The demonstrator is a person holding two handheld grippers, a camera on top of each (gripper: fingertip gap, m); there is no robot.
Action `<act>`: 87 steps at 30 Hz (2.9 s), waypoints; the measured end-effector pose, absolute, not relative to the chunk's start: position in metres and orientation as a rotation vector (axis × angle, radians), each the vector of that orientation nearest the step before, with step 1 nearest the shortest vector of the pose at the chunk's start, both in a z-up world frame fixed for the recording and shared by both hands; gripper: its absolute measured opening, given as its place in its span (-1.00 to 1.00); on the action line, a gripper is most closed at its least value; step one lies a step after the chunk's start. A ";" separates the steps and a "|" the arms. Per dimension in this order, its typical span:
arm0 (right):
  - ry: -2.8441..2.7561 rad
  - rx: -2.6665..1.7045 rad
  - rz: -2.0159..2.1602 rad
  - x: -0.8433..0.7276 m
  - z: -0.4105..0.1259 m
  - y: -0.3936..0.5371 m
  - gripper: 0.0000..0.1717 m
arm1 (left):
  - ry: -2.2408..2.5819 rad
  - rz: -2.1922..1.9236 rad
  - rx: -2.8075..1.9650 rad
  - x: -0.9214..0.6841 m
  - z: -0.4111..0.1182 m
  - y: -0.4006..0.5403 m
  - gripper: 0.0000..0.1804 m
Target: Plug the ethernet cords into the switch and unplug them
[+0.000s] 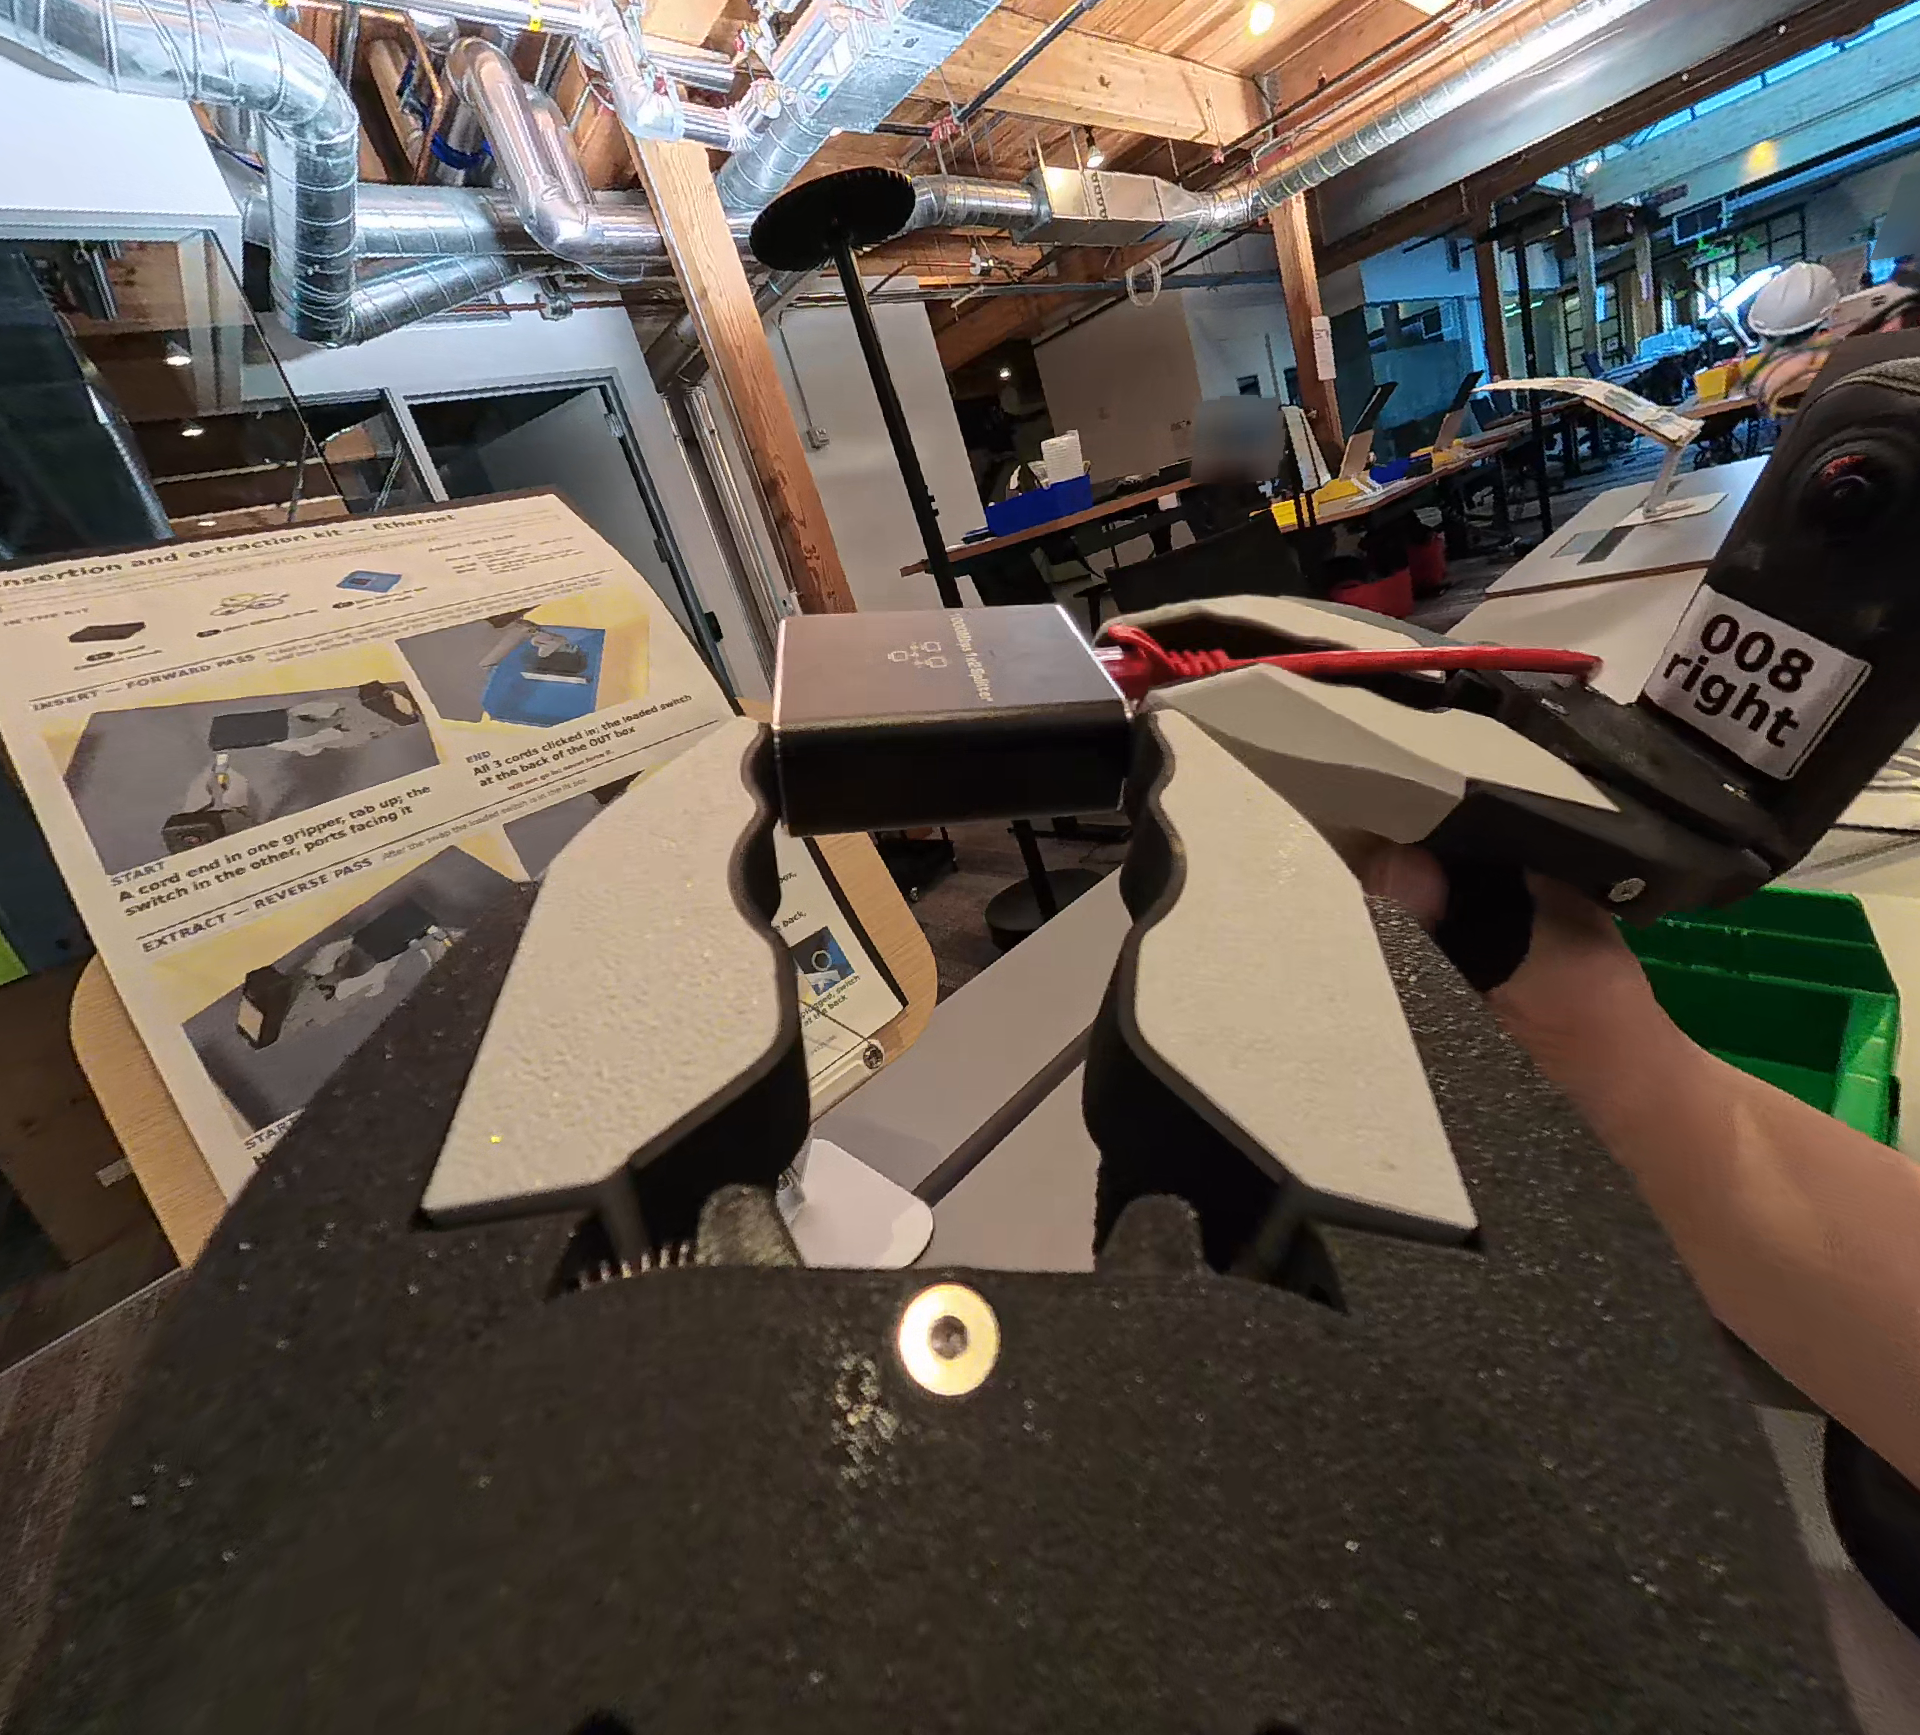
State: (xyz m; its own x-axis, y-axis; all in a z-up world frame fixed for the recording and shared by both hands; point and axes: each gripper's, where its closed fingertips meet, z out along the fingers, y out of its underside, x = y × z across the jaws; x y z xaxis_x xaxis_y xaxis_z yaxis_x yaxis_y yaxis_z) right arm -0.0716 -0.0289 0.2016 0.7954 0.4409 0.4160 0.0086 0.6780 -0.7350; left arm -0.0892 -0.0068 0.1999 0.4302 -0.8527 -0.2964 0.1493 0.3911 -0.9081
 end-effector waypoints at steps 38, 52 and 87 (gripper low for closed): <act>-0.602 -0.989 0.461 -0.083 0.193 -0.011 -0.84 | 0.812 -0.655 -0.872 -0.107 0.208 -0.004 -0.30; -0.713 -0.819 0.292 -0.085 0.200 -0.040 -0.85 | 0.935 -0.842 -0.796 -0.099 0.205 -0.024 -0.15; -0.741 -0.858 0.151 -0.092 0.188 -0.032 -0.84 | 1.044 -0.804 -0.733 -0.095 0.191 -0.040 0.22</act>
